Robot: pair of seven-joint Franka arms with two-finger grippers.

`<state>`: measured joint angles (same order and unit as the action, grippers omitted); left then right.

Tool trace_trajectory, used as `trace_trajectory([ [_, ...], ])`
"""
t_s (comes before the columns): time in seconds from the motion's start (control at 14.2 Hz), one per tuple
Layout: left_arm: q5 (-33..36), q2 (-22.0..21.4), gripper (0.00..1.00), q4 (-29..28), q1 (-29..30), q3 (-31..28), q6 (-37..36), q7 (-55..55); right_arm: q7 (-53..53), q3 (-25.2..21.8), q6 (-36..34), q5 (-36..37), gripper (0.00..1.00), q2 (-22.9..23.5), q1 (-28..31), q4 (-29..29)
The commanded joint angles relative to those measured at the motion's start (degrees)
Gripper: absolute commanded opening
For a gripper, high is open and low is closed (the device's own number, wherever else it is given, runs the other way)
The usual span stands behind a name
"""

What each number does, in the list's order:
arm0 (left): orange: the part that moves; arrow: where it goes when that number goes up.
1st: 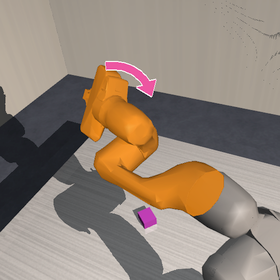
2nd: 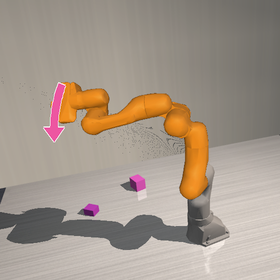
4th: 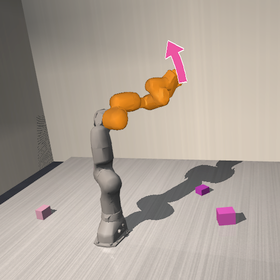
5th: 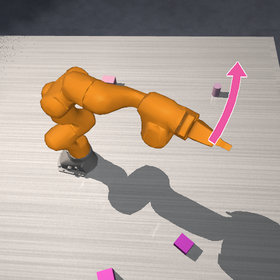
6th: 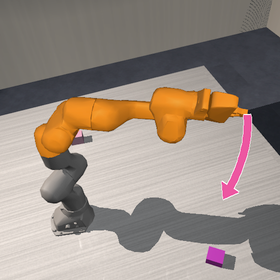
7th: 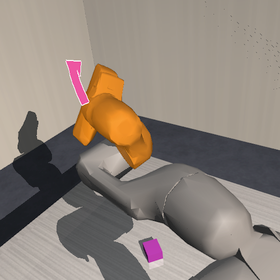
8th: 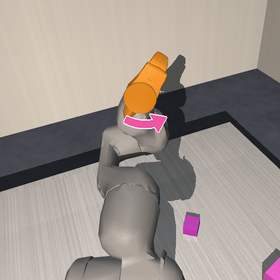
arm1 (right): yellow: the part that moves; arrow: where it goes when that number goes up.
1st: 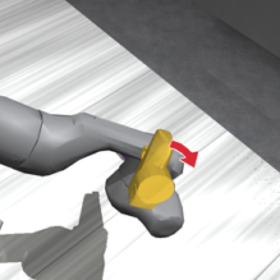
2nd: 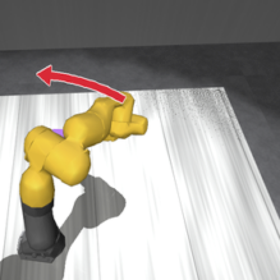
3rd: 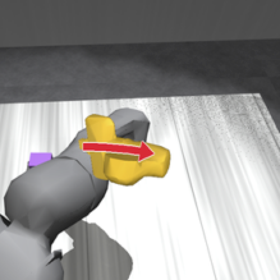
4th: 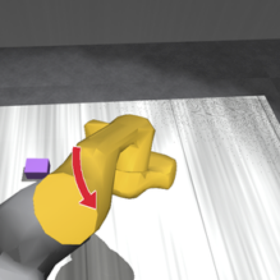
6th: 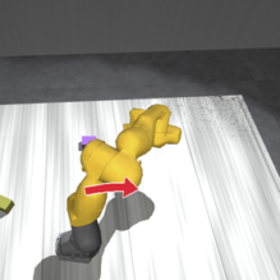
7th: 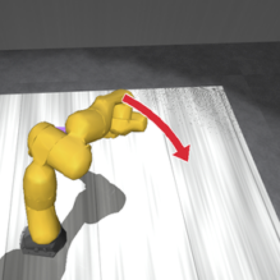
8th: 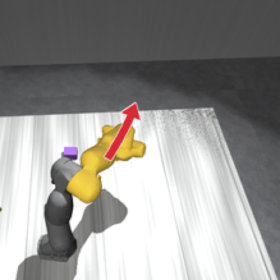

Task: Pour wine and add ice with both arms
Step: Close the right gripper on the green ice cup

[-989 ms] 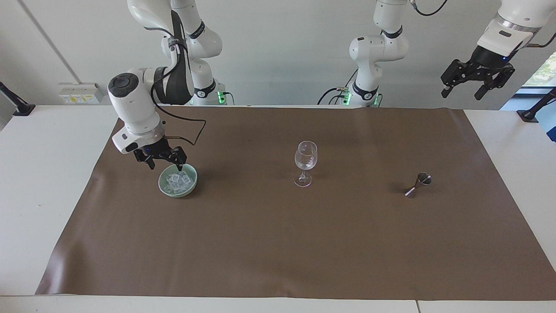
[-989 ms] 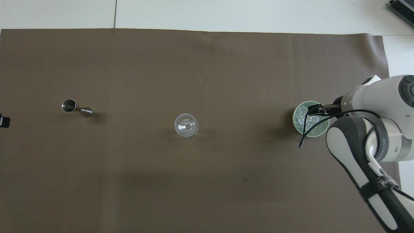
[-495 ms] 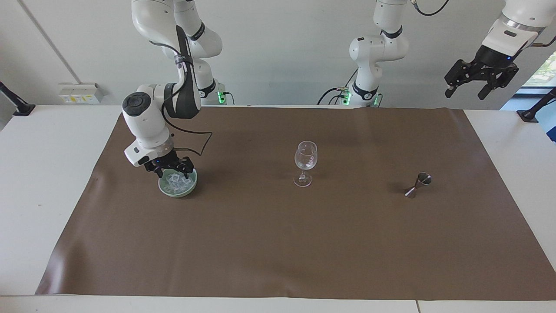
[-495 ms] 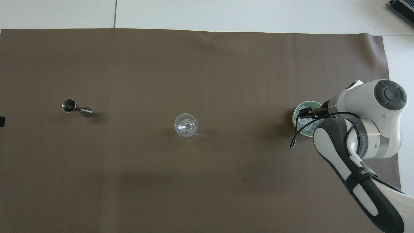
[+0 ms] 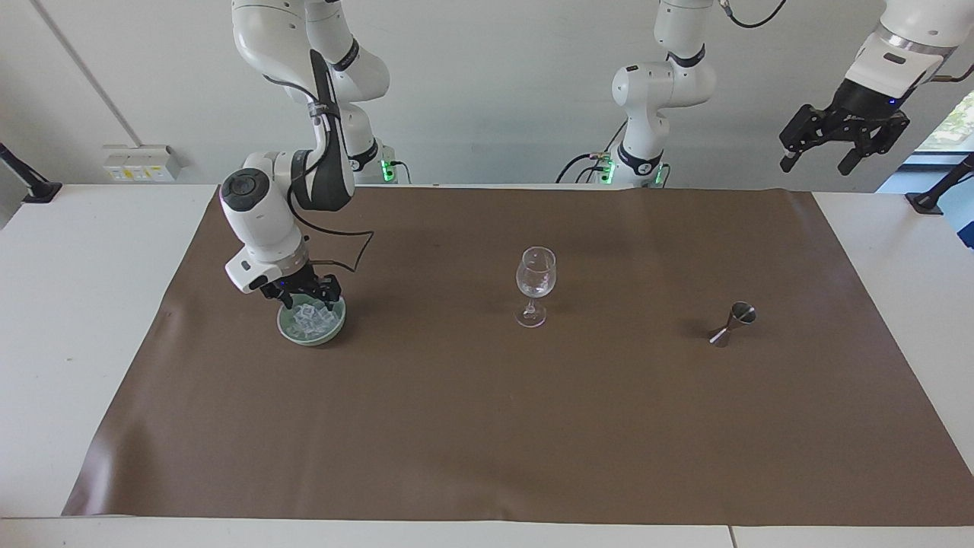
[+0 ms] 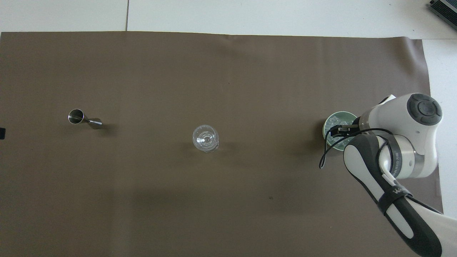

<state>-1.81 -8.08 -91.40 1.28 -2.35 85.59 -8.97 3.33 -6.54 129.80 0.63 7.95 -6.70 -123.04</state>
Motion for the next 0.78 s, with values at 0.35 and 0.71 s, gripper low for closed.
trace_trajectory([
  [0.35, 0.49, -1.50, 1.00, -2.03, 0.75, 0.42, 1.25, -0.44, -3.15, -0.05, 0.72, -0.19, 0.29, -0.57, 0.63, 0.16],
  [0.71, 0.49, -1.58, 1.00, -2.12, 0.75, 0.42, 1.16, -0.44, -5.09, -0.23, 0.37, -0.11, 0.12, -0.66, 0.81, 1.31],
])
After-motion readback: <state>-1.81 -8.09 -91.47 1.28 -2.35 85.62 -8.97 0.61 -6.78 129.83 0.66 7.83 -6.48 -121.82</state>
